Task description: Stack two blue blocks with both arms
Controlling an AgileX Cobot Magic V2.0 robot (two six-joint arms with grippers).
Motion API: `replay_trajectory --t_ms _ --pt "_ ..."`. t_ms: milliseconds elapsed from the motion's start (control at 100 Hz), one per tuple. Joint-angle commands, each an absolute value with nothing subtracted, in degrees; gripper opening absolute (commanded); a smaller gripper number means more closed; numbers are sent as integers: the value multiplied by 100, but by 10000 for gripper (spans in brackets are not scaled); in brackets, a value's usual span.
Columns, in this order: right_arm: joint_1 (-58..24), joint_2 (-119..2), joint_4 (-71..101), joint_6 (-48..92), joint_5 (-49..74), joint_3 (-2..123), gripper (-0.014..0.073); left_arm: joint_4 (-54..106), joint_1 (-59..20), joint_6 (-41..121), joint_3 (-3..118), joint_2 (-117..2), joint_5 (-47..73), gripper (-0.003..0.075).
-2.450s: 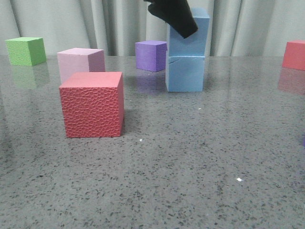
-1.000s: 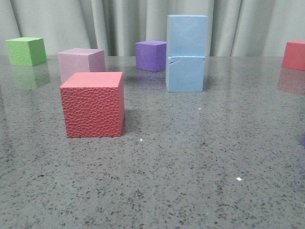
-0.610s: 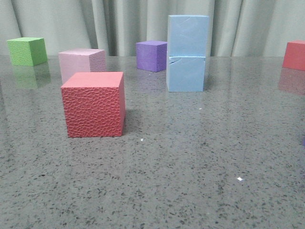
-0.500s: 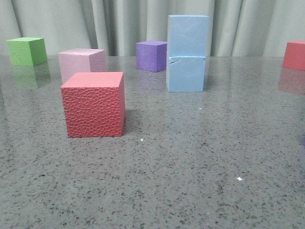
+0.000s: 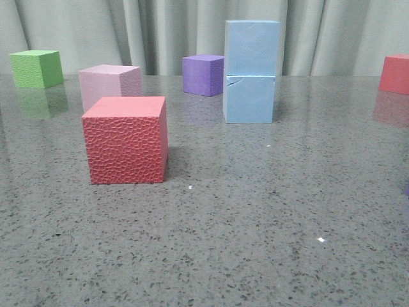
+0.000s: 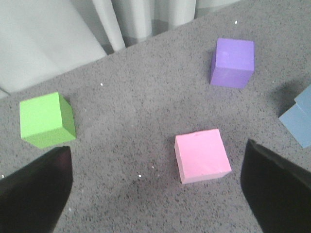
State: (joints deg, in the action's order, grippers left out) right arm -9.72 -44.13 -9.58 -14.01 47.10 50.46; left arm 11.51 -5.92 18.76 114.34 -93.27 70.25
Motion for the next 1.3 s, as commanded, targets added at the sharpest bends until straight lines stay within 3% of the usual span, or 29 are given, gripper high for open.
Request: replay_trajectory --t_ms 0,230,760,1080,1290 --pt "-945 -4352 -1036 -1379 4399 5184 646 1210 -580 1790 11114 -8791 6470 669" --pt "-945 -4352 -1036 -1379 4399 5184 646 1202 -580 1777 9283 -7603 5595 620" --pt "-945 -4352 -1036 -1379 4399 5184 646 1238 -580 1608 5402 -4646 4159 620" --pt "-945 -4352 -1036 -1379 4418 5184 646 1238 -580 1190 4190 -3292 4089 620" --pt "-945 -4352 -1036 -1379 4484 5184 646 1238 -580 1177 3989 -3106 4218 620"
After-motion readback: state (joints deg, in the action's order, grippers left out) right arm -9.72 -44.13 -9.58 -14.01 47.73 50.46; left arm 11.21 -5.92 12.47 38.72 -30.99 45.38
